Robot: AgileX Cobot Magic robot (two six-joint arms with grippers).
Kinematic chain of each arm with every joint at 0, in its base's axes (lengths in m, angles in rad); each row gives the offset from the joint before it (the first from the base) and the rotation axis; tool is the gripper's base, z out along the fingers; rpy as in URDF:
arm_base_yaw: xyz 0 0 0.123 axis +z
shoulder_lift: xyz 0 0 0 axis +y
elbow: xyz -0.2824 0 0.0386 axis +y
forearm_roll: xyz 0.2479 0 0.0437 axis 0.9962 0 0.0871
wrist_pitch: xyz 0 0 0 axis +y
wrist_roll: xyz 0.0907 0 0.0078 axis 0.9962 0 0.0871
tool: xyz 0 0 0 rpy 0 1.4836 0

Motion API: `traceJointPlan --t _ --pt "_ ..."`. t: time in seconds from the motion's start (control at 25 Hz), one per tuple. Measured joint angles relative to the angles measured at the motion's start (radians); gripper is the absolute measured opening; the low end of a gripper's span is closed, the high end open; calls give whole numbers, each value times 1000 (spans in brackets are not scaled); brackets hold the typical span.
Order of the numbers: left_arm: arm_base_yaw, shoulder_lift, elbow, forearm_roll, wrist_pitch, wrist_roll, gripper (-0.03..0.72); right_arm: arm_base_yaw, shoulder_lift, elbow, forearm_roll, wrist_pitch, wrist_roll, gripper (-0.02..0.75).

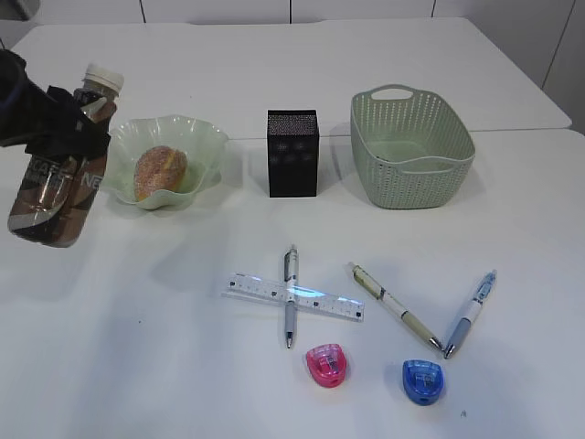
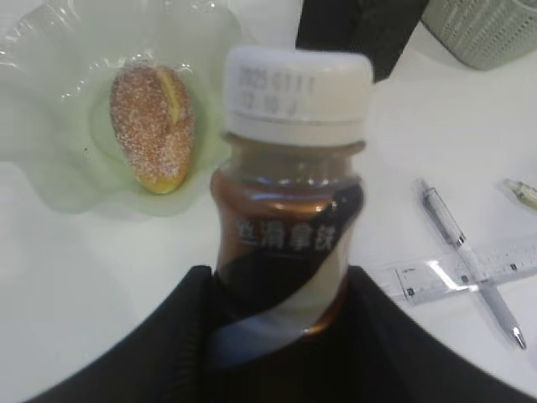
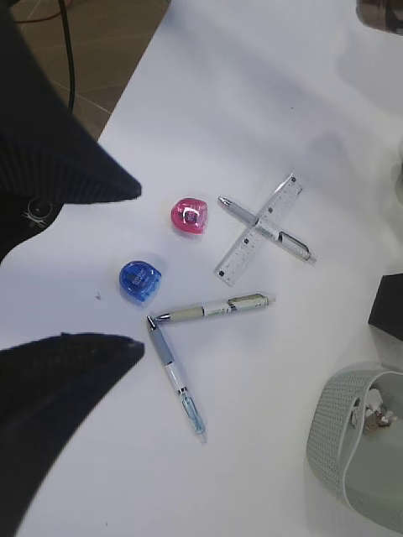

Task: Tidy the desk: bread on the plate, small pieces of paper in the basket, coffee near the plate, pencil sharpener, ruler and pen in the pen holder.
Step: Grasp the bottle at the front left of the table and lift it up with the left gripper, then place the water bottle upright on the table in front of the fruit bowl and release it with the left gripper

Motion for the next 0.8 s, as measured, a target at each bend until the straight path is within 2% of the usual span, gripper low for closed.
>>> traceJointPlan --t 0.36,0.8 --pt "0 -41 241 -58 -340 0 312 0 0 0 0 0 0 406" --pt "0 -42 393 -101 -727 -24 311 0 0 0 0 0 0 406"
